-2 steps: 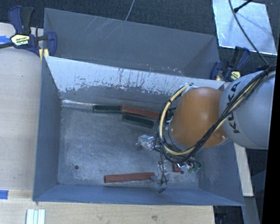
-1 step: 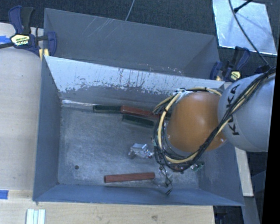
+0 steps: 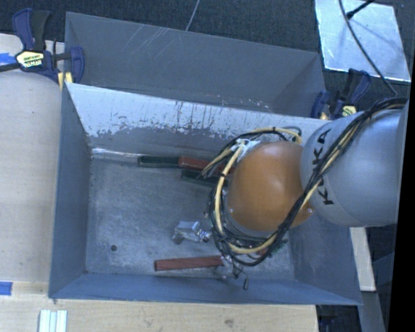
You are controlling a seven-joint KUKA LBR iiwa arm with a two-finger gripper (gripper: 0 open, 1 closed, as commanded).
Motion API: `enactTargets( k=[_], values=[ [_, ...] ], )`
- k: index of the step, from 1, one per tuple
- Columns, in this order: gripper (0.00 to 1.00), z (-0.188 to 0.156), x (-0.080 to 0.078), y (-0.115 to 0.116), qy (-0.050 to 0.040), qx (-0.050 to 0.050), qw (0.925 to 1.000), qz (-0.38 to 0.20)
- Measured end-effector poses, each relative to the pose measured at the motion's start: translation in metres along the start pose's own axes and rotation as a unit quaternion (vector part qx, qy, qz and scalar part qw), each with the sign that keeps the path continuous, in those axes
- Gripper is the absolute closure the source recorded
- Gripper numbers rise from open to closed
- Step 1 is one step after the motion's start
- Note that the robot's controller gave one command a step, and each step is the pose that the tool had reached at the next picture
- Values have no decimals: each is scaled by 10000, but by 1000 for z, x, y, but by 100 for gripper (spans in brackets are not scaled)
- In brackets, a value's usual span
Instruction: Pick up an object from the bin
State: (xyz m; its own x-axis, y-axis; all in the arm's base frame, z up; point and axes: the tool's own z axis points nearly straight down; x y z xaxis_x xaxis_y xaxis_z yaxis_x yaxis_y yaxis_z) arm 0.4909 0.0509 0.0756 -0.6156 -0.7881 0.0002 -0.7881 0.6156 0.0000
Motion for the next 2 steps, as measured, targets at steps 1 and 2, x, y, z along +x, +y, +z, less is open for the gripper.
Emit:
enactTargets(
  k=[1,2],
  values=[
    [0,5,-19,11,-18,4,9987,514],
    [100,-8,37,-39,-46,61,9476,-3195]
  ],
)
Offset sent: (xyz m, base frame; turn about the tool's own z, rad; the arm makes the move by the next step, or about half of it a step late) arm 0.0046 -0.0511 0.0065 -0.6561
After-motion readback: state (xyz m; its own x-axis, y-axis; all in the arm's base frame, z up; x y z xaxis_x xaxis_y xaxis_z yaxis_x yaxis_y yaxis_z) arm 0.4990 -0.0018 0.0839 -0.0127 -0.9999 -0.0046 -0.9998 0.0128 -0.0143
